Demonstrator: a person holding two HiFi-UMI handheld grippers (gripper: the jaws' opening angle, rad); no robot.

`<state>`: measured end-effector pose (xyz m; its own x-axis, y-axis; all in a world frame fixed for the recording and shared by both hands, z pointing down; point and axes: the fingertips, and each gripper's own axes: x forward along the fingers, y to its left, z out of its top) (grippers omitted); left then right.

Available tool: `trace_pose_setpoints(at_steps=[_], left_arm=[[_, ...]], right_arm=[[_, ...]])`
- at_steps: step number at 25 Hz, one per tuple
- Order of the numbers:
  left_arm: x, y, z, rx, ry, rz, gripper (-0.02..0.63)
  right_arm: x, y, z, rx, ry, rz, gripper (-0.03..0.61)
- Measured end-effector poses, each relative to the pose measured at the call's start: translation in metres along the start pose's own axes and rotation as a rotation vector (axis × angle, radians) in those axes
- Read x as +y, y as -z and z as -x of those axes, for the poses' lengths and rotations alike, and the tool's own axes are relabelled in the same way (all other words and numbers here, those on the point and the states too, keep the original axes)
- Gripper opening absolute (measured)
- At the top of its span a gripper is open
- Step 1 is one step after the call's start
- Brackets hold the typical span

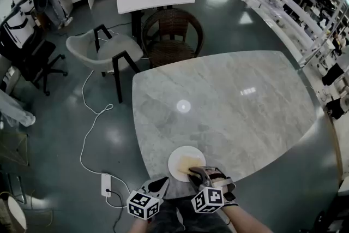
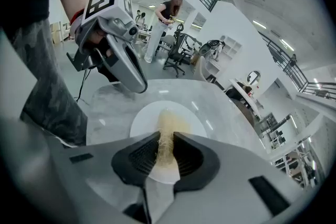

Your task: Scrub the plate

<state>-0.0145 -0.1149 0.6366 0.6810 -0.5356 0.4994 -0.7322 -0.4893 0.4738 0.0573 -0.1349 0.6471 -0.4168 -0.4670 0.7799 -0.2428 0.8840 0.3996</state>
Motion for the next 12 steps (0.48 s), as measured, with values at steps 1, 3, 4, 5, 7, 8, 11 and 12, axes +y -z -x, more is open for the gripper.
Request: trace_pose_setpoints(at_steps=[1, 3, 4, 5, 7, 8, 11, 12], left_arm=[[0.000, -0.001, 0.000, 0.000, 0.000, -0.001, 0.011], [-0.001, -0.001, 0.001, 0.000, -0.001, -0.002, 0.011], [0.000, -0.001, 0.002, 0.000, 0.000, -0.002, 0.011], [0.000, 0.000, 0.002, 0.000, 0.000, -0.002, 0.011], [0.000, 0.001, 0.004, -0.002, 0.002, -0.004, 0.011], [-0.001, 0.002, 0.004, -0.003, 0.003, -0.004, 0.011], [-0.005, 0.003, 0.007, -0.004, 0.004, -0.008, 0.011], [-0.006, 0.003, 0.007, -0.005, 0.005, -0.009, 0.011]], right_arm=[[0.000, -0.001, 0.001, -0.003, -0.002, -0.012, 0.078], [0.001, -0.002, 0.003, -0.006, -0.005, -0.034, 0.078], [0.002, -0.003, 0.004, -0.007, -0.006, -0.043, 0.078], [0.004, -0.003, 0.004, -0.008, -0.007, -0.049, 0.078], [0.006, -0.006, 0.006, -0.014, -0.008, -0.057, 0.077], [0.008, -0.008, 0.007, -0.020, -0.010, -0.061, 0.077], [0.014, -0.015, 0.013, -0.046, -0.027, -0.085, 0.077], [0.016, -0.018, 0.014, -0.058, -0.036, -0.102, 0.077]])
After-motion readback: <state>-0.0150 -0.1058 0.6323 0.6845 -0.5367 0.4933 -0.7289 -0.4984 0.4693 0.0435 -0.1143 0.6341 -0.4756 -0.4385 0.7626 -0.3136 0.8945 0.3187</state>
